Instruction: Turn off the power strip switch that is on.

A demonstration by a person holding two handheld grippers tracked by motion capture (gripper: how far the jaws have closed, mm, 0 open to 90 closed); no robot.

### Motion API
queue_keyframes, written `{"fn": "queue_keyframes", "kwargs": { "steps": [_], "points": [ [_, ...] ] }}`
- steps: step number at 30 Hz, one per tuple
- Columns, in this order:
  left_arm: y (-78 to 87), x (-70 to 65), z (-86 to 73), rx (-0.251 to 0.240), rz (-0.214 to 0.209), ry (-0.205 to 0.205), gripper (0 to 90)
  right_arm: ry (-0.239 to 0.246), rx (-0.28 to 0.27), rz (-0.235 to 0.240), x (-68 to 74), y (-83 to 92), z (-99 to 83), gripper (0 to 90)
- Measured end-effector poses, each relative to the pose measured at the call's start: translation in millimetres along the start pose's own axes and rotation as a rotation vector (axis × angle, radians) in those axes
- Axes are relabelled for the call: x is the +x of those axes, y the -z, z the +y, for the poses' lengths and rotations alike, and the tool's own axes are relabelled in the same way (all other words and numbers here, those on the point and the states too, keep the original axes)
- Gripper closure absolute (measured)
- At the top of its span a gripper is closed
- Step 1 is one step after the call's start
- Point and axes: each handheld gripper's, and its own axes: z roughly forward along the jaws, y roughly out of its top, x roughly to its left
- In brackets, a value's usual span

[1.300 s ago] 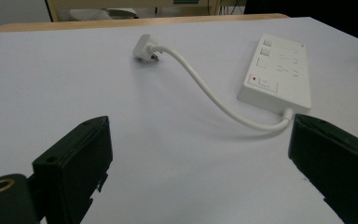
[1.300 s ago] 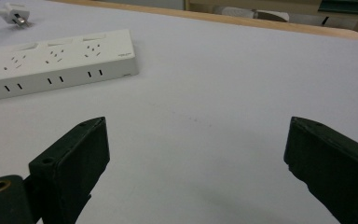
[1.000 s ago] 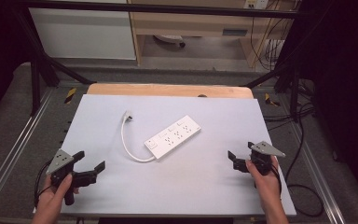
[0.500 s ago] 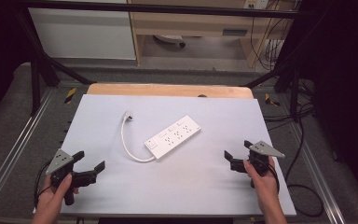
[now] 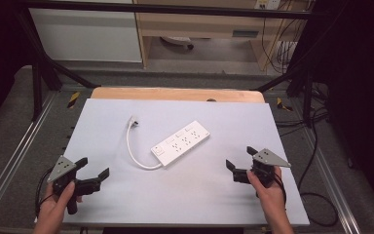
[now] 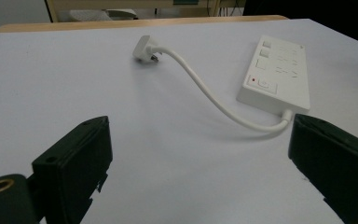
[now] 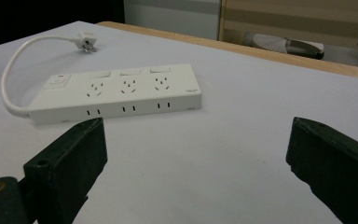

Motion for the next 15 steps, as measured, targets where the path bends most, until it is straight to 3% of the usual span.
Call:
{"fn": "queue_keyframes", "kwargs": {
  "steps": [12, 15],
  "points": [
    [0.1, 0.4, -0.4, 0.001, 0.002, -0.002, 6.0, -0.049, -0.031, 0.022, 9.8, 3.1, 24.5, 5.4],
    [0.1, 0.5, -0.4, 0.000, 0.003, -0.003, 6.0, -0.030, -0.023, 0.024, 10.6, 2.6, 33.2, 7.4]
  ]
}}
